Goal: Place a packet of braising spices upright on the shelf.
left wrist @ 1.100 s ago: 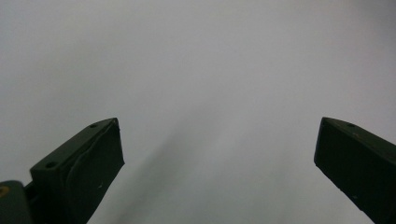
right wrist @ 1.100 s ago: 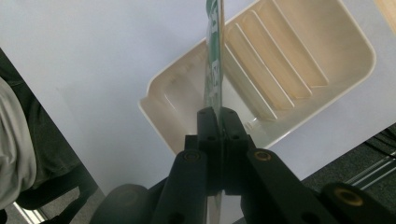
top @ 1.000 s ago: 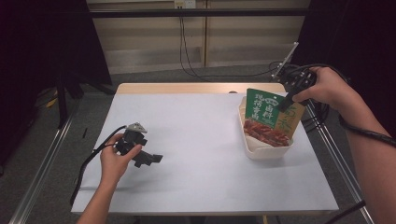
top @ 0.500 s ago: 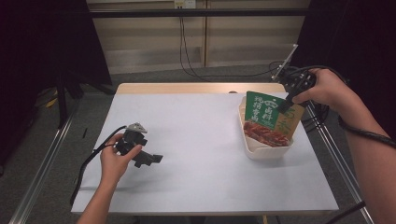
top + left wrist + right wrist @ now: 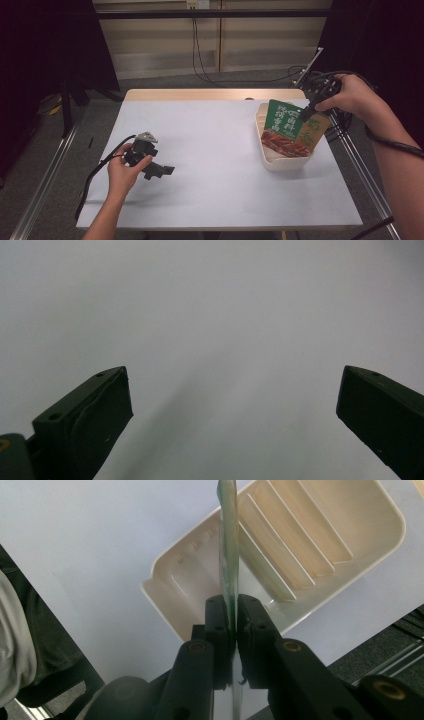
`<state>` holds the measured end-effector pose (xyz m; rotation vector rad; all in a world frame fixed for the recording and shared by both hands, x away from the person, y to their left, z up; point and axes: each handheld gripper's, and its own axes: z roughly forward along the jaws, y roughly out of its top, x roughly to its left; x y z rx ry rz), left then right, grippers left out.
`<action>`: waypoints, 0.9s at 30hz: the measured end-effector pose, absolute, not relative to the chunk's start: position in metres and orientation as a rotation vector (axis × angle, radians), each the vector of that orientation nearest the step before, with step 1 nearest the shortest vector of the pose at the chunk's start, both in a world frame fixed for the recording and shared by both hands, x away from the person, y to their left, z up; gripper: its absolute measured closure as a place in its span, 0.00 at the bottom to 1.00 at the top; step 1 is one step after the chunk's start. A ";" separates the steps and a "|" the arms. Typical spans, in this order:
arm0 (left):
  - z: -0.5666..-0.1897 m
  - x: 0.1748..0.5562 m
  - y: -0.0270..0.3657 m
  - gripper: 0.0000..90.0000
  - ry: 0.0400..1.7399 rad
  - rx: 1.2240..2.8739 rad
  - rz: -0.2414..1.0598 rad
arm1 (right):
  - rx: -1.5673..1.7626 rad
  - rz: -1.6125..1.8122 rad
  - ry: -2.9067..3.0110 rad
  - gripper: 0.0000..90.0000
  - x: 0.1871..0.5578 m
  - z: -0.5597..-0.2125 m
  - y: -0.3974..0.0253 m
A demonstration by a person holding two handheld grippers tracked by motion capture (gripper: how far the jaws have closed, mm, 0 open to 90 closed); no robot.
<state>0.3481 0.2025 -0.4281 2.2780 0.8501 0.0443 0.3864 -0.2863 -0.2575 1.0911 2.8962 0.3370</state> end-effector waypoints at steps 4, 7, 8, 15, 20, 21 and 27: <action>-0.428 0.348 0.202 0.01 0.851 2.277 0.044 | 1.092 0.334 2.890 0.81 0.386 -0.256 -0.285; -0.429 0.348 0.202 0.01 0.852 2.280 0.043 | 1.109 0.314 2.871 0.66 0.388 -0.254 -0.284; -0.429 0.348 0.202 0.01 0.849 2.276 0.040 | 1.133 0.309 2.861 0.63 0.389 -0.253 -0.284; -0.429 0.349 0.202 0.01 0.848 2.283 0.038 | 1.143 0.306 2.834 0.43 0.391 -0.247 -0.283; -0.429 0.349 0.202 0.01 0.849 2.277 0.038 | 1.184 0.298 2.829 0.36 0.390 -0.238 -0.281; -0.429 0.348 0.202 0.01 0.848 2.275 0.039 | 1.170 0.305 2.823 0.34 0.390 -0.237 -0.281; -0.428 0.348 0.203 0.01 0.847 2.273 0.029 | 1.166 0.308 2.810 0.30 0.387 -0.222 -0.276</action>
